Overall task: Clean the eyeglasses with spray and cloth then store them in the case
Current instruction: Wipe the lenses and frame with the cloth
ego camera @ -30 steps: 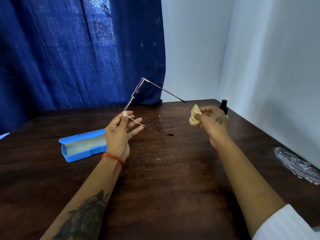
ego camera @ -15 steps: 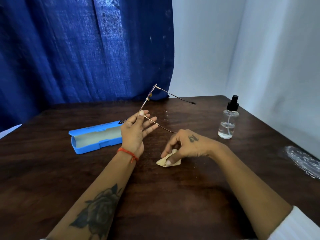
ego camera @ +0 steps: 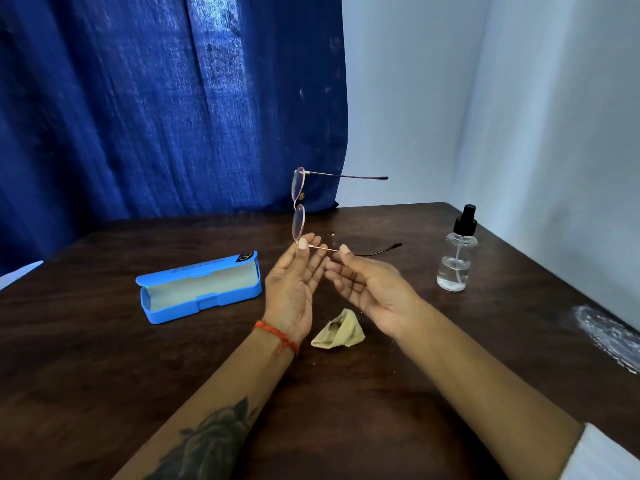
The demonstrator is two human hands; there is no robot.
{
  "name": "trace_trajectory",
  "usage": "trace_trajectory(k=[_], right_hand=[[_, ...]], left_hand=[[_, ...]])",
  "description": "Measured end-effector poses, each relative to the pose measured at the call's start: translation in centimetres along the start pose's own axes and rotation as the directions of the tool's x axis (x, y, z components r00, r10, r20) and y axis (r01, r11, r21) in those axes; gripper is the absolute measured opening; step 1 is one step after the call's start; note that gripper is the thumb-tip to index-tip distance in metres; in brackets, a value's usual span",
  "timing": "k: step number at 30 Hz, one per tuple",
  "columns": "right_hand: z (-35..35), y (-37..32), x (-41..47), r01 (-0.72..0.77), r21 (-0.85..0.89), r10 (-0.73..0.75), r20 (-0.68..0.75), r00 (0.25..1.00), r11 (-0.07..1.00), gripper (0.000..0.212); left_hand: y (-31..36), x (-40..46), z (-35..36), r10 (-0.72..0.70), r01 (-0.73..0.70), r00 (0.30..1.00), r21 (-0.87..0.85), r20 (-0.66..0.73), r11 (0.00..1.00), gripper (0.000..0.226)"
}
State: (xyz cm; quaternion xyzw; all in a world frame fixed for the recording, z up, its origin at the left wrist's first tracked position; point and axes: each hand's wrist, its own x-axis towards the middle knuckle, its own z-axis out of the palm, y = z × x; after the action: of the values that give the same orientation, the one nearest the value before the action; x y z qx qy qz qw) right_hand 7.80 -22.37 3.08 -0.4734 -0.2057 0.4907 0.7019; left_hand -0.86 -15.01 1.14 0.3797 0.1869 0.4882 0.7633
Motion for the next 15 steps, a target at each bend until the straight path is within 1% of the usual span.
trace_trajectory(k=[1,2,3,5,7,9,10,12,14,15], right_hand=[[0.1,0.1,0.2,-0.017,0.125,0.019,-0.013,1.0,0.992,0.018],[0.1,0.2,0.2,-0.019,0.211,0.024,-0.023,0.999,0.977,0.014],[0.1,0.3,0.4,-0.011,0.266,0.019,-0.03,0.999,0.964,0.01],[0.1,0.2,0.6,0.032,0.31,-0.023,-0.035,0.999,0.95,0.01],[-0.1,-0.1,0.7,0.116,0.279,-0.114,-0.026,0.993,0.953,0.013],[-0.4,-0.7,0.9,0.239,0.178,-0.238,-0.023,0.971,0.955,0.014],[-0.6,-1.0,0.9,0.31,0.102,-0.309,-0.024,0.951,0.945,0.013],[-1.1,-1.8,1.0,0.433,-0.038,-0.434,-0.003,0.901,0.9,0.011],[-1.5,-2.5,1.0,0.5,-0.077,-0.498,0.051,0.866,0.862,0.011],[-1.7,-2.9,0.9,0.515,-0.058,-0.51,0.084,0.856,0.855,0.012]], left_hand=[[-0.3,-0.1,0.1,0.003,-0.004,1.0,0.031,0.012,0.999,0.017],[-0.6,-0.2,0.2,0.012,-0.014,1.0,0.076,0.026,0.997,0.017],[-0.9,-0.4,0.3,0.018,-0.023,0.999,0.12,0.043,0.993,0.019],[-1.1,-0.6,0.4,0.01,-0.022,0.997,0.162,0.077,0.987,0.022],[-1.0,-0.7,0.6,-0.029,0.012,0.995,0.168,0.098,0.986,0.025],[-0.8,-0.9,0.8,-0.088,0.067,0.99,0.182,0.108,0.981,0.03],[-0.7,-1.1,0.8,-0.128,0.103,0.986,0.206,0.109,0.973,0.037],[-0.5,-1.3,0.9,-0.227,0.19,0.967,0.266,0.114,0.945,0.061],[0.0,-1.1,0.7,-0.336,0.297,0.936,0.282,0.104,0.912,0.084],[0.2,-0.9,0.4,-0.38,0.346,0.92,0.264,0.093,0.901,0.091]])
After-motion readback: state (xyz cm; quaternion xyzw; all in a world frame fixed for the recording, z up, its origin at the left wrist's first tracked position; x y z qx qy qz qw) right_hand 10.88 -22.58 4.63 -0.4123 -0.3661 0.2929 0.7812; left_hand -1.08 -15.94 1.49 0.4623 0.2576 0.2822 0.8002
